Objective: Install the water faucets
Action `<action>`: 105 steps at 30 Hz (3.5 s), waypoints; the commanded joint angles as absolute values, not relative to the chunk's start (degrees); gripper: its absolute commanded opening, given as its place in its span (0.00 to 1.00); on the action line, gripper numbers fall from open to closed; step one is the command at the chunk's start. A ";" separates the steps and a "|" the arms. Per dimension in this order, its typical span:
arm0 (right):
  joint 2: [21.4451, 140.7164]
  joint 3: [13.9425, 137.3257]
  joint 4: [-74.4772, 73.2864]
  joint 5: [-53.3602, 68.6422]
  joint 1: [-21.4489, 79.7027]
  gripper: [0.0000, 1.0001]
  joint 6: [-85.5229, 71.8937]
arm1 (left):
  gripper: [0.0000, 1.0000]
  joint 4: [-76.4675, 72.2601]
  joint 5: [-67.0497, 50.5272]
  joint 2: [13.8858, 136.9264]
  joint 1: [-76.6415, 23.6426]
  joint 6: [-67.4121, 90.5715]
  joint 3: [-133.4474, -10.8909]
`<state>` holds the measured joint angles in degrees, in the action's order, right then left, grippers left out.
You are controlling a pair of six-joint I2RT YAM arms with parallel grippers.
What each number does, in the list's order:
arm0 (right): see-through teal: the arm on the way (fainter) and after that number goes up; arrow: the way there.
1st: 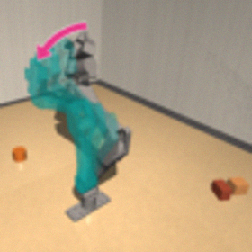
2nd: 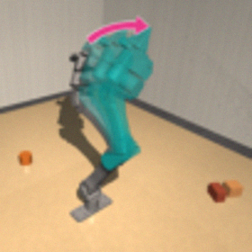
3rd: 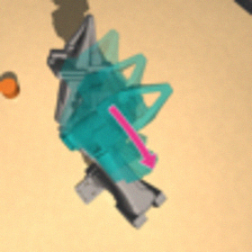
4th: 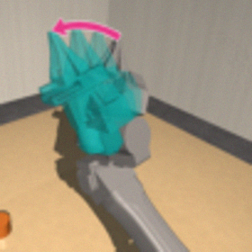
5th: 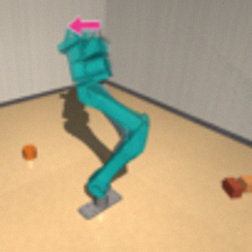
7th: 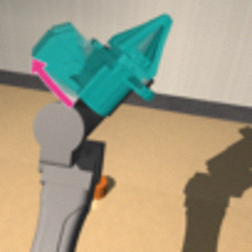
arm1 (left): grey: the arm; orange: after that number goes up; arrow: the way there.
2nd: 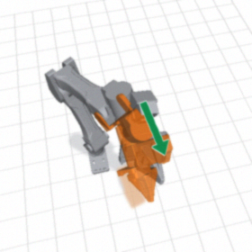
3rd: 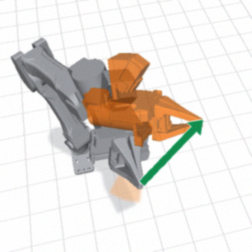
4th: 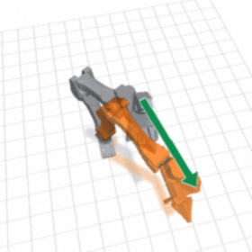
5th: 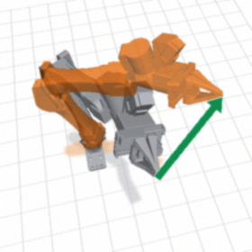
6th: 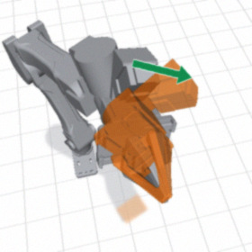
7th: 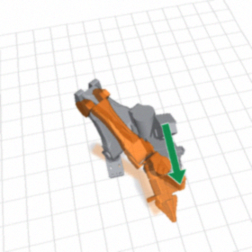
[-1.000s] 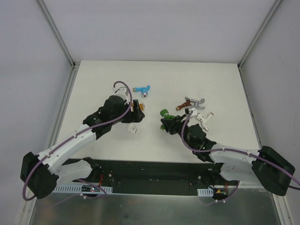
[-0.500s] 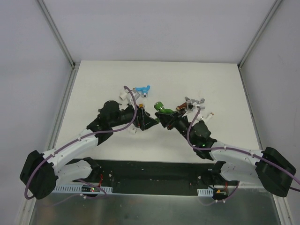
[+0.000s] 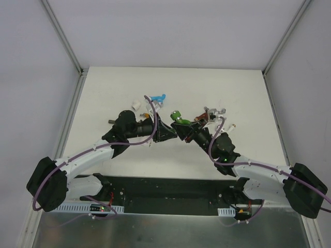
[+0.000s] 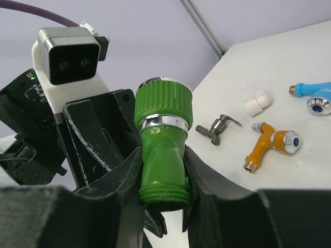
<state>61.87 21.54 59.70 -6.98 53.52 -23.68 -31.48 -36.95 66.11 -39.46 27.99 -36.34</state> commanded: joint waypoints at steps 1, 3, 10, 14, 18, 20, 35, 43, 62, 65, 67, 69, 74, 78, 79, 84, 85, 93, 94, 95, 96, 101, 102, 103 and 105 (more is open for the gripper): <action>58.72 22.94 63.90 -4.57 53.79 0.01 -25.14 | 0.00 -34.04 -35.17 62.76 -39.73 25.50 -37.88; 55.92 22.68 59.97 -4.66 53.53 0.18 -24.35 | 0.00 -21.43 -28.26 58.99 -39.73 19.72 -40.41; 43.43 29.26 28.15 3.59 51.60 0.58 -9.95 | 0.00 4.29 -17.48 49.67 -39.81 9.23 -46.14; 39.64 35.40 11.46 10.09 48.96 0.69 -1.52 | 0.00 10.01 -22.22 47.38 -39.99 5.90 -48.07; 40.86 44.80 -4.26 19.40 45.97 0.73 5.53 | 0.00 17.21 -25.57 47.28 -40.60 2.03 -52.28; 43.15 49.11 -9.29 23.45 44.30 0.76 6.41 | 0.00 20.20 -26.10 47.46 -40.87 0.53 -54.66; 61.25 65.56 -12.40 41.03 42.63 0.70 6.33 | 0.00 24.26 -26.89 50.36 -41.31 -17.40 -61.17; 69.16 66.88 -5.10 45.44 42.63 0.59 3.52 | 0.00 22.33 -26.81 50.10 -41.66 -19.51 -60.82; 77.43 69.87 -0.26 52.47 43.33 0.33 1.93 | 0.00 20.57 -23.47 51.06 -41.75 -20.48 -59.94; 78.13 69.79 2.20 52.56 43.77 0.26 2.11 | 0.00 20.65 -23.29 51.06 -41.66 -20.57 -59.94; 78.57 69.79 2.46 52.38 43.86 0.20 2.28 | 0.00 20.57 -23.03 50.89 -41.75 -20.48 -59.85; 79.01 69.52 3.33 52.38 43.86 0.18 2.37 | 0.00 20.57 -23.03 50.63 -41.75 -20.48 -59.77; 79.11 68.56 4.13 50.98 43.77 0.00 4.65 | 0.00 20.57 -22.42 50.10 -41.75 -20.04 -59.41; 77.26 64.52 3.87 45.98 43.07 0.00 11.14 | 0.38 20.74 -18.20 48.61 -41.75 -17.23 -59.59; 76.91 63.29 3.95 44.92 42.72 0.00 12.64 | 0.45 20.66 -16.89 48.26 -41.66 -16.44 -59.59; 74.62 58.63 3.95 41.49 40.96 0.00 22.91 | 0.73 20.65 -10.21 47.72 -41.57 -11.61 -60.29; 74.18 57.58 4.65 40.18 40.87 0.00 24.68 | 0.77 20.74 -8.37 47.90 -41.66 -10.04 -60.73; 69.00 45.28 19.31 30.07 40.61 0.00 38.04 | 0.92 29.42 8.69 53.95 -39.47 11.21 -65.73; 68.30 43.70 21.42 28.41 40.61 0.00 39.62 | 0.91 31.71 8.88 55.36 -38.33 14.73 -66.35; 67.77 42.38 22.58 27.26 40.69 0.00 40.86 | 0.90 34.08 7.92 57.02 -36.23 19.12 -66.62; 66.98 41.06 23.63 25.68 40.78 0.00 42.70 | 0.89 35.75 5.73 58.35 -33.69 22.81 -66.62; 62.76 32.80 32.59 18.47 40.87 0.00 46.84 | 0.92 37.35 -5.36 63.80 -25.84 35.50 -62.06; 62.06 31.30 34.17 17.59 40.87 0.00 47.02 | 0.93 37.35 -5.80 65.11 -25.75 35.86 -61.62; 61.53 29.72 36.10 16.53 40.87 0.00 47.28 | 0.93 37.27 -6.76 66.34 -25.84 36.12 -61.35; 60.39 27.08 38.14 14.34 41.83 0.00 47.72 | 0.93 37.27 -8.43 69.41 -25.84 36.47 -61.17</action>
